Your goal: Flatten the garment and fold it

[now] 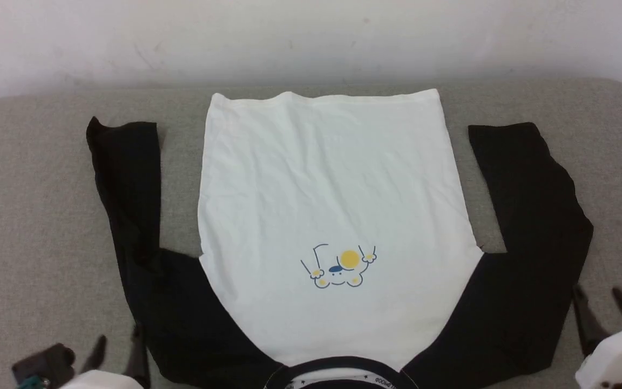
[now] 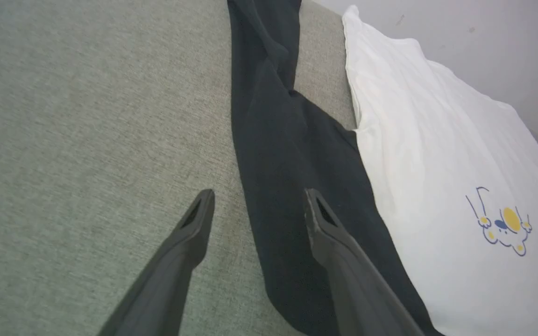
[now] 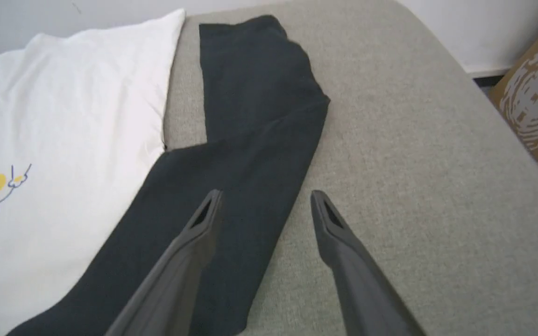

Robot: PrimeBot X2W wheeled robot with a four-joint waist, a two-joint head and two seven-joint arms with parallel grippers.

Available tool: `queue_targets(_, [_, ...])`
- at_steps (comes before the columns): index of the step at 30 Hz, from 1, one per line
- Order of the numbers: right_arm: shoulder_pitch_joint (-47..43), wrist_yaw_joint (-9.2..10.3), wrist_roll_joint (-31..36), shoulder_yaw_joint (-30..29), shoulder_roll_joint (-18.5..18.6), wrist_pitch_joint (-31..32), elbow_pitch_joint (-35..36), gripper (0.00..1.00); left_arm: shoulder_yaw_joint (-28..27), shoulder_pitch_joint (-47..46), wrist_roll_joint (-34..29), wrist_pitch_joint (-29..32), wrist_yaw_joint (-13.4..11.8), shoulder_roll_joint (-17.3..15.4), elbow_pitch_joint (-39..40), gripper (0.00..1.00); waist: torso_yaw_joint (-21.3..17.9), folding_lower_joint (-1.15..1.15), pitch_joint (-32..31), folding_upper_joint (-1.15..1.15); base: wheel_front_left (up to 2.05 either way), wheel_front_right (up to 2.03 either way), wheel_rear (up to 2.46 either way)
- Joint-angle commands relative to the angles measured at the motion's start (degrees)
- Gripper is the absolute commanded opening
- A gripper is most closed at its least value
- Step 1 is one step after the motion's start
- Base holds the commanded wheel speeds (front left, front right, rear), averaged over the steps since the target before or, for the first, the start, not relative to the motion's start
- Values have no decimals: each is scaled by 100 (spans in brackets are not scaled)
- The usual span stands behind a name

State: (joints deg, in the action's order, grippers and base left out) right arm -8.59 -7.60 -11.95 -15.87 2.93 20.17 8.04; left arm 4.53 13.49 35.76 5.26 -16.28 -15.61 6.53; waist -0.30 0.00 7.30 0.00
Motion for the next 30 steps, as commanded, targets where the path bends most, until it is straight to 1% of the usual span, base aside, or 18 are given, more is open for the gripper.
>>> queue_targets(1, [115, 11, 43, 4, -4, -129, 62, 100, -36, -84, -89, -66, -35, -66, 35, 100, -7, 0, 11, 0, 0, 0, 0])
queue_targets(4, [254, 11, 60, 128, -4, -824, 147, 100, -152, -304, -316, -474, -57, -149, 149, 100, -14, 0, 81, 0, 0, 0, 0])
queue_targets(6, [335, 11, 76, 253, -5, -1205, 180, 100, -194, -528, -521, -734, -35, -269, 121, 100, -4, 0, 157, 0, 0, 0, 0])
queue_targets(10, [569, 11, 105, 612, 62, -1793, 235, 100, -166, -1243, -903, -958, 134, -666, -108, 100, -39, 0, 422, 0, 0, 0, 0])
queue_targets(13, [781, 11, 74, 847, 146, -2133, 318, 100, -128, -1880, -1098, -892, 303, -1014, -333, 100, -121, 0, 703, 0, 0, 0, 0])
queue_targets(17, [1050, 11, 25, 1089, 262, -2351, 364, 100, -26, -2788, -1233, -443, 526, -1439, -629, 100, -259, 0, 1138, 0, 0, 0, 0])
queue_targets(22, [1422, 11, -7, 1389, 314, -2479, 400, 100, 13, -3779, -1256, 308, 676, -1848, -1053, 100, -503, 0, 1674, 0, 0, 0, 0])
queue_targets(28, [1834, 11, -79, 1606, 279, -2495, 438, 100, -15, -4650, -1064, 1304, 719, -2120, -1513, 100, -761, 0, 2297, 0, 0, 0, 0])
queue_targets(30, [1940, 11, -97, 1650, 274, -2520, 419, 100, -66, -4862, -968, 1604, 680, -2173, -1659, 100, -824, 0, 2448, 0, 0, 0, 0])
